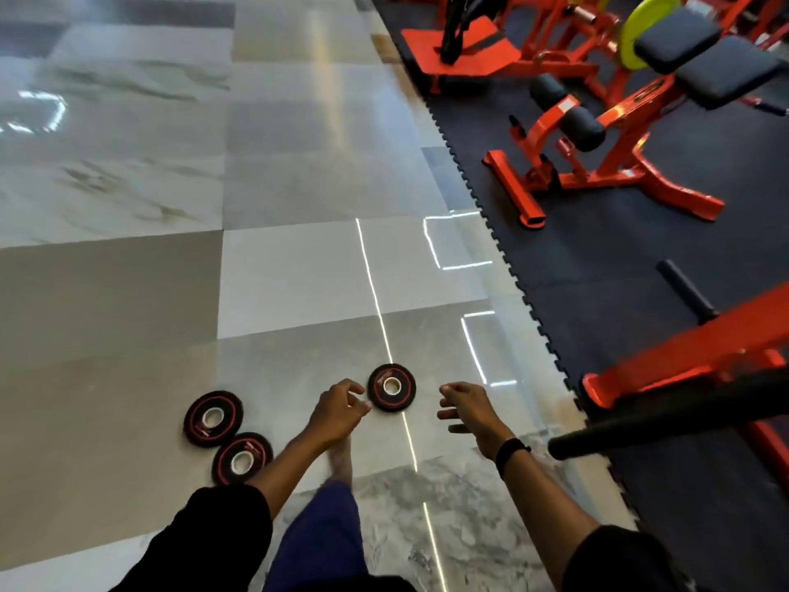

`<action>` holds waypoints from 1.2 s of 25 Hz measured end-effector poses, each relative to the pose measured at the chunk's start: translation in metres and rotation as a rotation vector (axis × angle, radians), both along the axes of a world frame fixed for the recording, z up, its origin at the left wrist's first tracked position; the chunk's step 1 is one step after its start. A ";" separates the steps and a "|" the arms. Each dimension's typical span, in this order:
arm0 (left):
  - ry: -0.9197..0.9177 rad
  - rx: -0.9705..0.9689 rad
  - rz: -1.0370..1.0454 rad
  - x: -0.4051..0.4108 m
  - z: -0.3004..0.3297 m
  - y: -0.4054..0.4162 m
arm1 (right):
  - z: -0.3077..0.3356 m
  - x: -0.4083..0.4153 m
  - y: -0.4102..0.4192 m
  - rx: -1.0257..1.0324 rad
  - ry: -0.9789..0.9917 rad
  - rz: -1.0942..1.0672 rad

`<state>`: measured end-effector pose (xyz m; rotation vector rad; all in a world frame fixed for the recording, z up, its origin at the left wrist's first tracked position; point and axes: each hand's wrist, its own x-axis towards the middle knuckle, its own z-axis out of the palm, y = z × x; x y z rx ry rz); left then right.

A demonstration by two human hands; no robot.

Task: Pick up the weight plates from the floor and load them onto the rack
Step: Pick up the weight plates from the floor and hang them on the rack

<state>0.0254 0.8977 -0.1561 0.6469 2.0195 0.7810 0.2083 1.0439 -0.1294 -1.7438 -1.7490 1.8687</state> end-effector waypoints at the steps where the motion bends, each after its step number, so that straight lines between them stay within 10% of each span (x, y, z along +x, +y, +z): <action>1: -0.027 -0.035 0.012 -0.017 -0.007 0.021 | -0.009 -0.014 0.016 -0.015 -0.055 -0.003; 8: -0.098 -0.304 -0.076 -0.080 -0.084 0.124 | -0.091 -0.072 0.102 -0.056 -0.217 -0.010; 18: -0.158 -0.556 0.057 -0.091 -0.463 0.203 | -0.508 -0.069 0.171 -0.149 -0.486 0.326; 30: -0.087 -0.413 0.240 -0.096 -0.649 0.269 | -0.682 -0.124 0.178 0.029 -0.319 -0.240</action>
